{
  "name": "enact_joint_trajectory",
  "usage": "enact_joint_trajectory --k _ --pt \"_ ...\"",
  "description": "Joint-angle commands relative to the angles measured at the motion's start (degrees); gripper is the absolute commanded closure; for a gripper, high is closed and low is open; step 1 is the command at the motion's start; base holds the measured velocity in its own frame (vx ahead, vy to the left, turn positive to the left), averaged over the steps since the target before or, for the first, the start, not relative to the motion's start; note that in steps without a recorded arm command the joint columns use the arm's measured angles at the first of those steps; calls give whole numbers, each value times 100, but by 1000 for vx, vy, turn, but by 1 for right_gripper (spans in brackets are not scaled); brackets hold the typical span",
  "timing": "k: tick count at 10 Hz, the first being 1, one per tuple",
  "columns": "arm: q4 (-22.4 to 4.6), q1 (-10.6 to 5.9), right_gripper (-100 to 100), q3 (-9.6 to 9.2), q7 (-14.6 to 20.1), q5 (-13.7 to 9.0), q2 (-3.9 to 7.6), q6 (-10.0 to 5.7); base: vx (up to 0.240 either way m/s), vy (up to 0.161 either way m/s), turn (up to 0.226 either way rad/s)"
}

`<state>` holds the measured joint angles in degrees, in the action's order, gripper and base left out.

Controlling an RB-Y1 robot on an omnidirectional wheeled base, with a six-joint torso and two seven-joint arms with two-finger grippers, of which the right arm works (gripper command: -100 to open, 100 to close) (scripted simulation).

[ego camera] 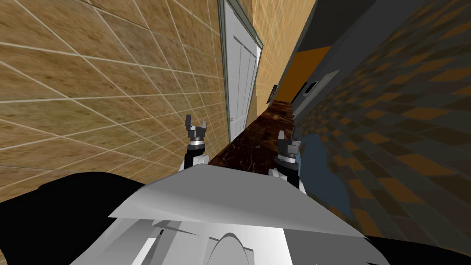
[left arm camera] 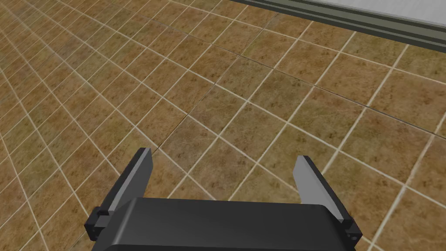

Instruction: Pull the door open

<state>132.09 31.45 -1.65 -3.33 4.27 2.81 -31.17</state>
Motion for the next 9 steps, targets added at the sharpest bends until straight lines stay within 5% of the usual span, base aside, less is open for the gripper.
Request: enact_joint_trajectory --k 1,9 --pt "-219 -79 -100 -17 48 -18 45 -52 49 -1 150" --pt "-1334 -482 -100 -106 294 -110 258 -316 87 -26 131"
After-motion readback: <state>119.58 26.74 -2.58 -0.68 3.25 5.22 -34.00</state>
